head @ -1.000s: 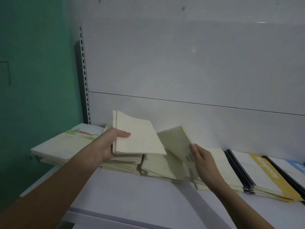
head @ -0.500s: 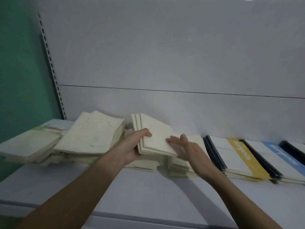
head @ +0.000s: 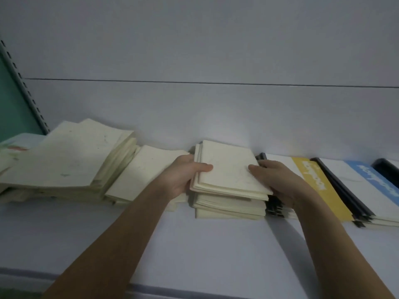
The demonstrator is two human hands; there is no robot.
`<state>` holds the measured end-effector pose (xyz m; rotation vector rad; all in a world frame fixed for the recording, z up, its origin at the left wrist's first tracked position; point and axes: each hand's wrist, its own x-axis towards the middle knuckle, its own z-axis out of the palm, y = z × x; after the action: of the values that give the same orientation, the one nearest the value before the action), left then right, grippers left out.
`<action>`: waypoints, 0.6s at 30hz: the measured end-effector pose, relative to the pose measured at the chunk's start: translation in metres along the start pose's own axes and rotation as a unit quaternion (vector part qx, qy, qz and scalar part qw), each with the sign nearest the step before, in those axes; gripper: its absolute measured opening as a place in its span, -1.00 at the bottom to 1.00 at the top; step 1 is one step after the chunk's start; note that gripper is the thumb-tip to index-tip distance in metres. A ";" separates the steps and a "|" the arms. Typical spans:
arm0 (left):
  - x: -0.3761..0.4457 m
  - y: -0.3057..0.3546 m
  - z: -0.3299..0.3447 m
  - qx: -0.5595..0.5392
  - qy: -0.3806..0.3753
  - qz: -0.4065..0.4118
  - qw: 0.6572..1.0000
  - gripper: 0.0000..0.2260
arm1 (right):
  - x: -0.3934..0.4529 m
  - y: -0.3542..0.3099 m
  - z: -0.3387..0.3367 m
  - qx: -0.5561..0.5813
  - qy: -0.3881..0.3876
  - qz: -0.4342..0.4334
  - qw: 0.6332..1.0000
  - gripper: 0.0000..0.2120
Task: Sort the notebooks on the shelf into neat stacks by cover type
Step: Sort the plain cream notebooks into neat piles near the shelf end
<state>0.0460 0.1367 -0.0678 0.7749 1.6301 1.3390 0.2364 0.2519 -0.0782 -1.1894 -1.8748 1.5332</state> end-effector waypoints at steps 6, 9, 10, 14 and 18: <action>0.010 -0.028 0.029 0.152 0.101 0.138 0.973 -0.85 | 0.003 0.017 0.025 -0.235 0.112 -0.070 0.963 -0.68; 0.017 -0.034 0.034 0.244 0.104 0.188 0.946 -0.64 | 0.000 0.016 0.025 -0.270 0.143 -0.091 0.948 -0.58; 0.018 -0.036 0.036 0.264 0.109 0.200 0.937 -0.55 | 0.001 0.016 0.025 -0.286 0.147 -0.095 0.942 -0.54; 0.020 -0.041 0.039 0.254 0.144 0.246 0.924 -0.55 | 0.002 0.022 0.032 -0.385 0.163 -0.105 0.902 -0.34; 0.015 -0.034 0.035 0.225 0.190 0.322 0.900 -0.60 | -0.002 0.021 0.032 -0.394 0.217 -0.167 0.877 -0.36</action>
<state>0.0730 0.1573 -0.1060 1.5038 2.1428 1.6552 0.2198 0.2321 -0.1067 -1.2750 -2.2634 0.2407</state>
